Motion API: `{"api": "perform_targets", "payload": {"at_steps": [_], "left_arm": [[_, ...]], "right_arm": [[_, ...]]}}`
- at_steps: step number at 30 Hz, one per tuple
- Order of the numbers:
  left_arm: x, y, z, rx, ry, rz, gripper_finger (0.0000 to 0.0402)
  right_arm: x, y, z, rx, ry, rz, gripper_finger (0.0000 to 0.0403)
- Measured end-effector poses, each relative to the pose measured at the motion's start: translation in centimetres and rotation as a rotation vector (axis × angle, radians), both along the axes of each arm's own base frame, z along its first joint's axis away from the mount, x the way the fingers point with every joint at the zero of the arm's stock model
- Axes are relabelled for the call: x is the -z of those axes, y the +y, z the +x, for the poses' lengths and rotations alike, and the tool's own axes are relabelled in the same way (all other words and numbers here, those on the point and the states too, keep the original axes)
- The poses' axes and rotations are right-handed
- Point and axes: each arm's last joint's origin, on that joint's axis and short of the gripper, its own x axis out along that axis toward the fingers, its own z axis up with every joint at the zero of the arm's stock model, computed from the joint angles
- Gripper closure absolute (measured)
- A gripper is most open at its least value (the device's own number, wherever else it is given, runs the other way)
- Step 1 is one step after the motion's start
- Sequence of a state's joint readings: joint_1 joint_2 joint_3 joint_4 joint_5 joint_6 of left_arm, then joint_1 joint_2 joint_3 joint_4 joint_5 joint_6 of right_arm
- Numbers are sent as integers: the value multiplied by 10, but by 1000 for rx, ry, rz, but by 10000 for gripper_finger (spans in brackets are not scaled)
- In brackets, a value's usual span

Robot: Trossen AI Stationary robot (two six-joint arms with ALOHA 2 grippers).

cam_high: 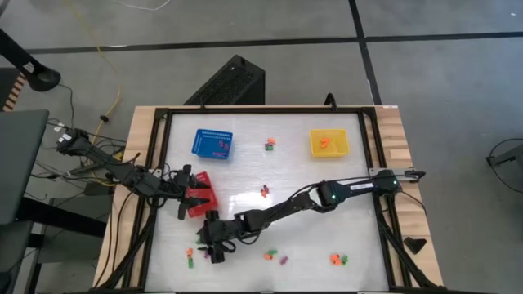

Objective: Sort Halloween decoration
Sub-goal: Put the green skeleton toy into the red bin

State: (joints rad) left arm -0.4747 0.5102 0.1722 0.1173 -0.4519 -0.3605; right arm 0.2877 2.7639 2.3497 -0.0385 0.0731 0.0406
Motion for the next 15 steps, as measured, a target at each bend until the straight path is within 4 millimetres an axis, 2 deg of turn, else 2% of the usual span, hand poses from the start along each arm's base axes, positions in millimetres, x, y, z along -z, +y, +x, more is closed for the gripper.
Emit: {"api": "perform_targets", "payload": {"at_steps": [4,7,15], "left_arm": [[0,0,0,-1,0,1,175],[0,0,0,-1,0,1,175],[0,0,0,0,0,0,175]], "right_arm": [[4,-2,-1,-2,30,-18,136],[6,-3,-2,-5,49,-45,168],[3,-3,-5,-24,93,-80,316]]}}
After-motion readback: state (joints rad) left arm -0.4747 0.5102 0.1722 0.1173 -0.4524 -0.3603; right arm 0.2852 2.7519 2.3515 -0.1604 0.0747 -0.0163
